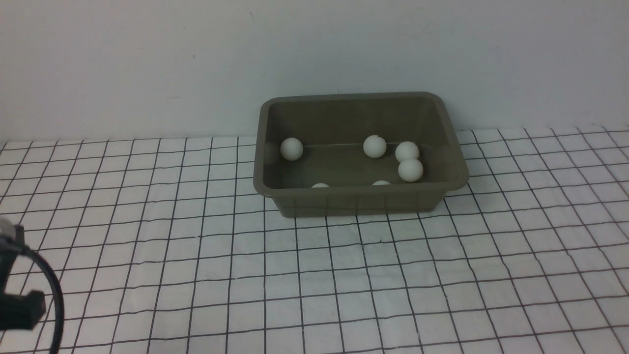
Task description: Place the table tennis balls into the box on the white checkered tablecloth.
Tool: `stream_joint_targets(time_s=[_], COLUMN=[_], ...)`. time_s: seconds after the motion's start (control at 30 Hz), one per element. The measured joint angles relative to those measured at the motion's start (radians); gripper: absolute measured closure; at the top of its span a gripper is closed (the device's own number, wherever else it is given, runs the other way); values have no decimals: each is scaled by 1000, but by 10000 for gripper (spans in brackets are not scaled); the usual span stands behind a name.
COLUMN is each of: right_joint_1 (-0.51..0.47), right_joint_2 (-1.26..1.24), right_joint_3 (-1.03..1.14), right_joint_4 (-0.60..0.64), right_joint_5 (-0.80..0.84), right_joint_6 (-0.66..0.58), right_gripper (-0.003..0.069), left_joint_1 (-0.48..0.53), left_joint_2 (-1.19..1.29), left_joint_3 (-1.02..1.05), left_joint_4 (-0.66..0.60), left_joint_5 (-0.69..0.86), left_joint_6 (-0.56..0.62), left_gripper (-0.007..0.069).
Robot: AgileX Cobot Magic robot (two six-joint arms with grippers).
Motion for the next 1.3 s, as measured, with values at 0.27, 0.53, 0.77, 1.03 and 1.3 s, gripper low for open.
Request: stream_joint_targets(time_s=[0.27,0.53,0.77,1.03,1.3], right_joint_1=[0,0,0,0,0], right_joint_2=[0,0,0,0,0], right_joint_3=[0,0,0,0,0], right_joint_4=[0,0,0,0,0], right_joint_5=[0,0,1,3,3], right_joint_6=[0,0,0,0,0], right_gripper=[195,195,195,195,195], left_joint_1=[0,0,0,0,0], left_joint_2=[-204,-394,-446,-497,-522], left_joint_3=[294,353,353,353,353], left_joint_4=[27,51,64,64,64], left_joint_5=[-62,20,146,152,154], left_joint_6=[-61,-68,-68,-67,-83], left_gripper=[415,415,415,415,415])
